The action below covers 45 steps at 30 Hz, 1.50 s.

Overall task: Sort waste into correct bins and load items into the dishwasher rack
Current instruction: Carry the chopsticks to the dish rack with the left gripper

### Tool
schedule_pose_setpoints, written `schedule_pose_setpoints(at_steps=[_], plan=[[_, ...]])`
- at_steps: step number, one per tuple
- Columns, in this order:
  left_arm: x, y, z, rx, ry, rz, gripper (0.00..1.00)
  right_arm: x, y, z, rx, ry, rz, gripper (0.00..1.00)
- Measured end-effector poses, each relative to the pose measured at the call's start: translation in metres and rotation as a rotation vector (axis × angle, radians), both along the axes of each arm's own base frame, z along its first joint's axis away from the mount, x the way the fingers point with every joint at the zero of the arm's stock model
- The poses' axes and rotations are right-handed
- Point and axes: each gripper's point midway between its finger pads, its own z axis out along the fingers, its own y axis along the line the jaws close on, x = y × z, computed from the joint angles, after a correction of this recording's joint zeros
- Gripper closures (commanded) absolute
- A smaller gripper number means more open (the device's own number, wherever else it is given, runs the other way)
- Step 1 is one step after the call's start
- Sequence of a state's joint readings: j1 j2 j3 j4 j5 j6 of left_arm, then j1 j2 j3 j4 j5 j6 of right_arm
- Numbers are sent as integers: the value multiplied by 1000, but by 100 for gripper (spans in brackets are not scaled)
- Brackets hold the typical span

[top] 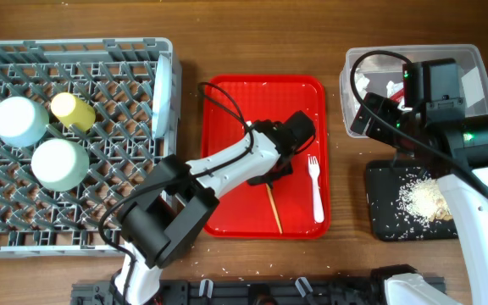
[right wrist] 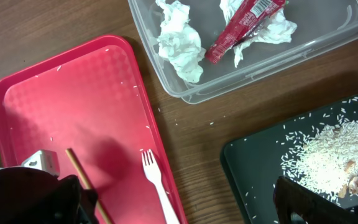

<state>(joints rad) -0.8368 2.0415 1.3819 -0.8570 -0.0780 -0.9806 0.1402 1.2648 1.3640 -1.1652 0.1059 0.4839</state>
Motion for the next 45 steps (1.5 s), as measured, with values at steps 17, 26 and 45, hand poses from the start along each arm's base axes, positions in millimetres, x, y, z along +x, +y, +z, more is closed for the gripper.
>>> schedule_pose_setpoints(at_steps=[17,26,45], plan=[[20,214,325,-47,-815,-74,96,0,0,0,0,0,0,0],[75,243,294,266,-719,-513,96,0,0,0,0,1,0,0],[134,296,162,63,-404,-209,96,0,0,0,0,0,0,0]])
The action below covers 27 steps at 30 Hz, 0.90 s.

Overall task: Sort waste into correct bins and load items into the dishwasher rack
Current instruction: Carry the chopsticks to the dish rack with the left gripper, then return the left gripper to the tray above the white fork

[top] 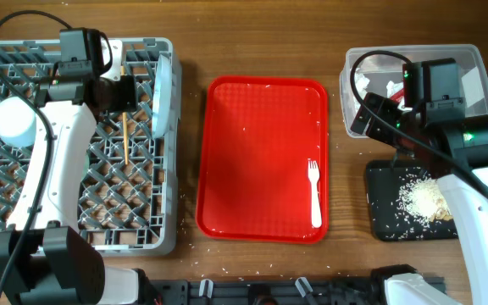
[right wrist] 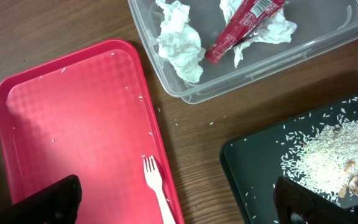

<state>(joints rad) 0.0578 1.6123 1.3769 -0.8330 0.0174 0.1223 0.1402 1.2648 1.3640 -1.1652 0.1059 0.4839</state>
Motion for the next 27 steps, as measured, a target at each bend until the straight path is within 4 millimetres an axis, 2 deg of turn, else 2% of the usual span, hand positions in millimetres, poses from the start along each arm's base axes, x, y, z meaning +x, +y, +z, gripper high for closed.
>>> schedule_pose_setpoints(at_steps=[1,3,4,5,8,9,11,13,16,17,18,19,20,21,22,23,25,27], plan=[[0,-1,0,-1,0,-9,96,0,0,0,0,0,0,0],[0,-4,0,-3,2,-45,89,0,0,0,0,0,0,0],[-1,-6,0,-6,2,-62,75,0,0,0,0,0,0,1],[-1,-7,-1,-4,2,-75,71,0,0,0,0,0,0,0],[0,-8,-1,-4,2,-89,66,0,0,0,0,0,0,0],[0,-8,-1,-3,2,-90,66,0,0,0,0,0,0,0],[0,-7,-1,-1,2,-91,76,0,0,0,0,0,0,0],[-1,-7,-1,-4,4,-86,77,0,0,0,0,0,0,0],[-3,-11,0,-45,8,-52,62,0,0,0,0,0,0,0],[-4,-14,3,-68,4,-45,47,0,0,0,0,0,0,0],[-8,-20,17,-111,-23,-38,14,0,0,0,0,0,0,0],[-10,-26,34,-143,-67,-48,0,0,0,0,0,1,0,0],[-16,-34,54,-186,-109,-66,0,0,0,0,0,0,0,0],[-29,-48,82,-249,-165,-104,0,0,0,0,0,0,0,0],[-51,-67,119,-340,-237,-170,0,0,0,0,0,-1,0,0],[-72,-84,142,-421,-269,-235,0,0,0,0,0,0,0,0],[-107,-115,168,-581,-275,-356,6,0,0,0,0,0,0,0],[-128,-142,177,-713,-223,-431,13,0,0,0,0,0,0,0]])
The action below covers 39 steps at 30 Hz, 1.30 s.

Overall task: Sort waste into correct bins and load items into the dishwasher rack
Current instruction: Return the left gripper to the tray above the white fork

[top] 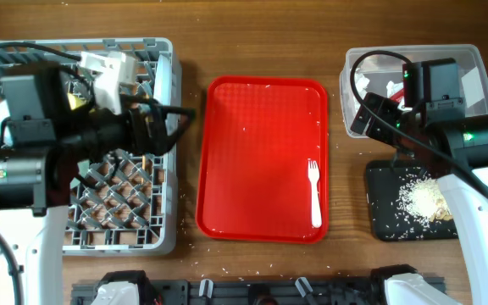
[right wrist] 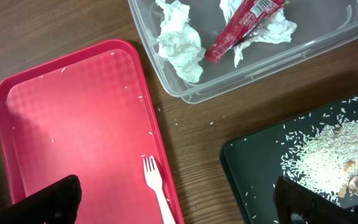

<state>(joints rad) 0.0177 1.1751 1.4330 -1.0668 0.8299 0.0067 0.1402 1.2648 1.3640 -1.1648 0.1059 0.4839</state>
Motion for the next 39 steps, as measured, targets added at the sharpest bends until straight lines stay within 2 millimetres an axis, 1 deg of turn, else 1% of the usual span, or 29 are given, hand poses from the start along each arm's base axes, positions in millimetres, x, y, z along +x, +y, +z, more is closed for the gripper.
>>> schedule_pose_setpoints(at_steps=[1,2,3,4,5,6,7,8,9,10,11,12,13,14,15,16,18,21,24,26,28,33,35,39], plan=[[-4,-9,-2,-24,43,-22,21,0,0,0,0,1,0,0],[-12,-28,-10,-32,120,-59,28,0,0,0,0,1,0,0],[-16,-43,-19,-17,176,-74,29,0,0,0,0,0,0,0],[-19,-60,-35,28,267,-48,29,0,0,0,0,0,0,0],[-21,-76,-56,93,358,2,29,0,0,0,0,0,0,1],[-23,-89,-71,140,417,47,29,0,0,0,0,0,0,0],[-21,-101,-83,175,443,80,32,0,0,0,0,1,0,0],[-22,-118,-97,208,476,96,35,0,0,0,0,1,0,0],[-22,-135,-112,232,506,106,36,0,0,0,0,0,0,0],[-24,-159,-139,273,567,119,38,0,0,0,0,0,0,0],[-27,-166,-154,298,607,134,39,0,0,0,0,0,0,0],[-26,-182,-171,307,639,160,40,0,0,0,0,0,0,0],[-30,-192,-186,326,671,170,44,0,0,0,0,0,0,0],[-35,-206,-208,354,717,185,48,0,0,0,0,0,0,0],[-43,-214,-231,396,766,198,50,0,0,0,0,1,0,0],[-49,-218,-246,418,809,228,50,0,0,0,0,0,0,1],[-55,-224,-266,427,882,306,50,0,0,0,0,0,0,0],[-61,-237,-276,399,924,361,51,0,0,0,0,0,0,0],[-78,-250,-283,394,962,394,52,0,0,0,0,0,0,0],[-95,-257,-298,418,1006,441,53,0,0,0,0,1,0,0],[-99,-260,-306,426,1010,467,55,0,0,0,0,1,0,0],[-93,-255,-319,450,974,527,56,0,0,0,0,0,0,0],[-89,-256,-323,447,955,535,56,0,0,0,0,0,0,0],[-80,-258,-324,431,907,547,55,0,0,0,0,0,0,0]])
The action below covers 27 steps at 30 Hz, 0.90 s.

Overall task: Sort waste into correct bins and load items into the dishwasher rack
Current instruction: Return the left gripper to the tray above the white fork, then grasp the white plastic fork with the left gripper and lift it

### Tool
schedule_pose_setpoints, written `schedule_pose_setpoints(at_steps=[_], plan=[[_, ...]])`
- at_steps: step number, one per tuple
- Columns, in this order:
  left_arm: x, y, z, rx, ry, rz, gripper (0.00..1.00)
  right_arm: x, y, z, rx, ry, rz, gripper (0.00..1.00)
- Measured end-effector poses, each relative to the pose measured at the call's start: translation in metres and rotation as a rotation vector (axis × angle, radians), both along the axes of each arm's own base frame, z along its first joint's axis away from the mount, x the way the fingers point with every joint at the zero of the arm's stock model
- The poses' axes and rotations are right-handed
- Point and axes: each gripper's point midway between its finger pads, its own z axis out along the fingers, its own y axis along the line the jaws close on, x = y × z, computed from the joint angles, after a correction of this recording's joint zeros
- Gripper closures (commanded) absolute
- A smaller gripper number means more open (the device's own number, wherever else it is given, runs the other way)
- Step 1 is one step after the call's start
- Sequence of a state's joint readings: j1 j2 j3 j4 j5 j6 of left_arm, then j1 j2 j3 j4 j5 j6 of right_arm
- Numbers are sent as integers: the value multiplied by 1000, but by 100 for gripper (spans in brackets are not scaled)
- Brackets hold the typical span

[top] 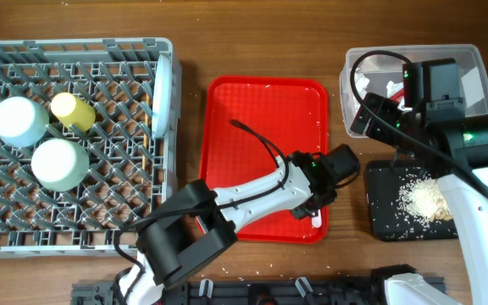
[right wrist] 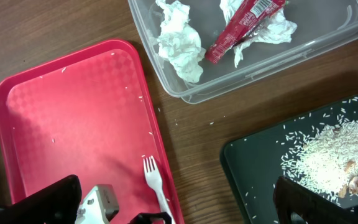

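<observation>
A white plastic fork [right wrist: 155, 181] lies near the right edge of the red tray [top: 244, 127]. My left arm reaches across the tray, and its gripper [top: 316, 193] sits right over the fork, hiding most of it from above. Whether its jaws are round the handle is hidden. My right gripper [right wrist: 173, 210] hangs open and empty above the table between the tray and the black tray [top: 384, 212]. The grey dishwasher rack [top: 100, 47] stands at the left.
The rack holds a pale blue cup [top: 19, 120], a yellow cup [top: 72, 110], a pale green cup [top: 59, 163] and a plate [top: 163, 85] on edge. A clear bin [right wrist: 328, 46] holds crumpled tissues [right wrist: 180, 42] and a red wrapper [right wrist: 241, 25]. Rice [top: 422, 196] lies on the black tray.
My left arm was over the dishwasher rack; now it stretches across the red tray with its gripper at the fork. The right arm and the fork are where they were.
First my left gripper was on the red tray at a wooden chopstick beside the fork. Then it was over the rack with the chopstick there and the tray held only the fork. It stayed over the rack, and now it is back at the fork.
</observation>
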<state>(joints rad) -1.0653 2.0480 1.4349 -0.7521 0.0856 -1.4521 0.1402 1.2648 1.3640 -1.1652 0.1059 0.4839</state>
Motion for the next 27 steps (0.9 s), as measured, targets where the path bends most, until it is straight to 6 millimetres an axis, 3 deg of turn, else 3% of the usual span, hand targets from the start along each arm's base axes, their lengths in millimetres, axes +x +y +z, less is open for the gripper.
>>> schedule_pose_setpoints(at_steps=[10,16,27], plan=[[0,-22,-6,-27,-111,-142,51,0,0,0,0,0,0,0],[8,-13,-8,39,-193,-304,53,0,0,0,0,0,0,0],[14,-9,-8,72,-231,-342,54,0,0,0,0,0,0,0]])
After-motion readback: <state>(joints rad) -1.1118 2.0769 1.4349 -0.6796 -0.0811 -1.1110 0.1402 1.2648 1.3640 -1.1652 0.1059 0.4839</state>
